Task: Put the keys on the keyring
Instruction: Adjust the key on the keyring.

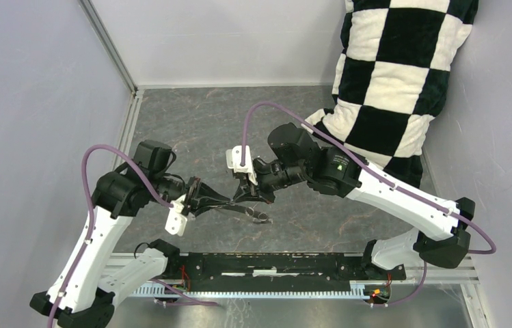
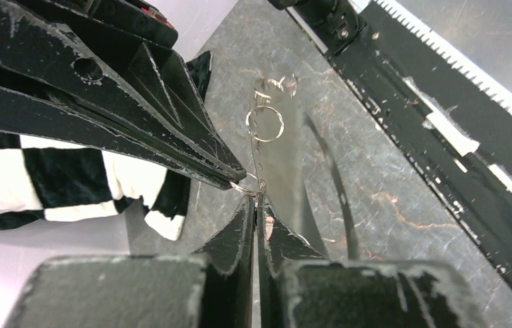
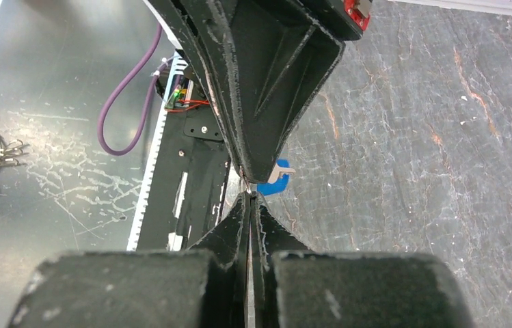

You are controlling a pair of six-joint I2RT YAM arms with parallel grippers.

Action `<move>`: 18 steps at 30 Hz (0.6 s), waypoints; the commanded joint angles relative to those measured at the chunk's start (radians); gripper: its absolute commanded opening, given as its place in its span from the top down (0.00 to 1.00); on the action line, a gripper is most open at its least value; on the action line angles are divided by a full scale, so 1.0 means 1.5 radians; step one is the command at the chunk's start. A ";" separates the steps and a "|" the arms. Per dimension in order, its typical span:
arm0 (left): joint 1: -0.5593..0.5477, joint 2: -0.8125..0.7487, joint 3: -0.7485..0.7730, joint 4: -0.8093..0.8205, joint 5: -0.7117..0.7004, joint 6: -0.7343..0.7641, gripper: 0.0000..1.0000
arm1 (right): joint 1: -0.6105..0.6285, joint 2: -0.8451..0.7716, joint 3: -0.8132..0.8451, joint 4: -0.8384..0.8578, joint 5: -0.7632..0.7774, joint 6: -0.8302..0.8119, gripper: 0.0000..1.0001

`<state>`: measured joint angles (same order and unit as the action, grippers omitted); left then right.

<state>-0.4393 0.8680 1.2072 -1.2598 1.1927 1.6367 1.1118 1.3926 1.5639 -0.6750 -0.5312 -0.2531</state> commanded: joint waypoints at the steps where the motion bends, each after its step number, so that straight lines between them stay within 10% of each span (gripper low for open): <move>1: -0.003 -0.021 0.001 -0.009 -0.036 0.087 0.96 | -0.006 -0.034 -0.011 0.099 0.050 0.043 1.00; 9: -0.003 -0.166 -0.149 0.297 -0.096 -0.016 0.96 | -0.006 -0.111 -0.157 0.291 0.089 0.158 1.00; 18: -0.003 -0.225 -0.240 0.319 -0.189 0.246 0.93 | -0.006 -0.141 -0.249 0.430 0.132 0.250 1.00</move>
<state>-0.4446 0.5613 0.9020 -0.8234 1.0088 1.7763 1.1076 1.2152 1.2037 -0.2054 -0.3744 0.0410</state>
